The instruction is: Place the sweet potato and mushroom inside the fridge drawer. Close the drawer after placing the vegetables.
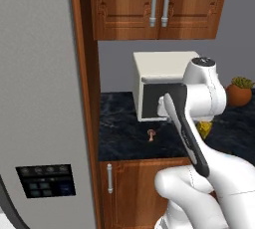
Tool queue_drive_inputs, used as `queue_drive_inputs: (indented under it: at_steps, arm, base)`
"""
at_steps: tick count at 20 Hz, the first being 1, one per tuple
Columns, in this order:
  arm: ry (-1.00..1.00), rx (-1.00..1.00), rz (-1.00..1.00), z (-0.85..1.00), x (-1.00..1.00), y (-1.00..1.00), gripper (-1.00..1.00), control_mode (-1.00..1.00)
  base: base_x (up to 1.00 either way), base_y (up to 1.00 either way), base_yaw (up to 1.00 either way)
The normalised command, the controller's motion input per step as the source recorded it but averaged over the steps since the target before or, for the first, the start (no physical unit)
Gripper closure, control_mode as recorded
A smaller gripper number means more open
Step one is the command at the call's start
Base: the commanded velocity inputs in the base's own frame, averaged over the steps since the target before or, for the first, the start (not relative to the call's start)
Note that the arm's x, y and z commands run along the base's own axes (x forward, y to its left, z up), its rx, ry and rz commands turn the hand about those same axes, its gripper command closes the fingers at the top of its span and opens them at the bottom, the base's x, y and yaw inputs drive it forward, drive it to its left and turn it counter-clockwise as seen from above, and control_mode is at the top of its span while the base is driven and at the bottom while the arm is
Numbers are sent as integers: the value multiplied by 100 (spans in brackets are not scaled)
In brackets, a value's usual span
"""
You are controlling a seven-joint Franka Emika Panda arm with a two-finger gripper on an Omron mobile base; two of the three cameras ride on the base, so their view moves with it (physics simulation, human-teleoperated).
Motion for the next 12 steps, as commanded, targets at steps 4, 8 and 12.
queue_drive_inputs:
  at_steps: [4, 8, 12]
  arm:
    - [0, 2, 0, -98, 30, 1, -100, -100]
    - [0, 0, 0, -79, 47, 3, -100, -100]
    - [0, 0, -1, -47, 59, 4, -100, -100]
  base:
    - [0, 0, 0]
    - [0, 0, 0]
    - [0, 0, 0]
